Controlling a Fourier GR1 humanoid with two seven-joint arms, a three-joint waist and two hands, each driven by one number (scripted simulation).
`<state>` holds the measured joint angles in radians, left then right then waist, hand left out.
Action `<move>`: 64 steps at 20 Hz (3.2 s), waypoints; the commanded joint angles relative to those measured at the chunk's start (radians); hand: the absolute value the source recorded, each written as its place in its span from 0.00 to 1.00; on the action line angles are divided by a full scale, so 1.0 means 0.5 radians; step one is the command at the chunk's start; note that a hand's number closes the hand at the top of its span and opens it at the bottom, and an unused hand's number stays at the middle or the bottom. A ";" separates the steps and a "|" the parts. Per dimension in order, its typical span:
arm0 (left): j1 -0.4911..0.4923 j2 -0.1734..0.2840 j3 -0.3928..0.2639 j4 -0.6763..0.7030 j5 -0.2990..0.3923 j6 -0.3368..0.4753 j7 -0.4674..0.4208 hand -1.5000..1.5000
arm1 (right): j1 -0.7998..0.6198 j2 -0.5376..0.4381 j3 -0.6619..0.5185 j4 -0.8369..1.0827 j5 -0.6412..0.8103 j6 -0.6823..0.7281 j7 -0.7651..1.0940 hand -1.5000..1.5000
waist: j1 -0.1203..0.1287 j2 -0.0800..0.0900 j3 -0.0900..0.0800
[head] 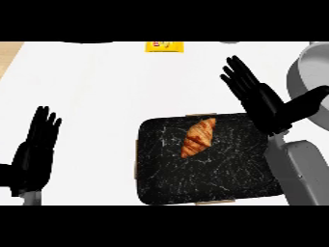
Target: Pick the croissant from the tray and place it in the pot
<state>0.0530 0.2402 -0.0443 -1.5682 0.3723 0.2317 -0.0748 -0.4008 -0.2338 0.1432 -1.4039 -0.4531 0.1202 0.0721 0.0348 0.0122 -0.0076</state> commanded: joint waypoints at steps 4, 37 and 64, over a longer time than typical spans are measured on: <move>-0.165 0.204 0.062 -0.125 -0.133 0.080 0.142 0.50 | -0.153 -0.353 -0.049 0.153 0.629 -0.495 0.142 1.00 | -0.081 -0.033 0.012; -0.504 0.177 -0.045 -0.053 -0.330 0.093 0.442 0.50 | -0.915 0.079 0.819 0.339 1.321 0.511 2.297 0.00 | -0.024 -0.019 0.012; -0.447 0.167 0.122 -0.163 -0.378 0.009 0.600 0.50 | -0.674 0.361 0.818 0.578 1.763 0.438 2.306 0.00 | -0.064 -0.029 0.015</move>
<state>-0.1902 0.3268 0.0092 -1.6336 0.1875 0.2424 0.2177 -0.7349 -0.0978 0.5516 -1.1053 0.3942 0.3077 1.0670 0.0006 -0.0018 -0.0002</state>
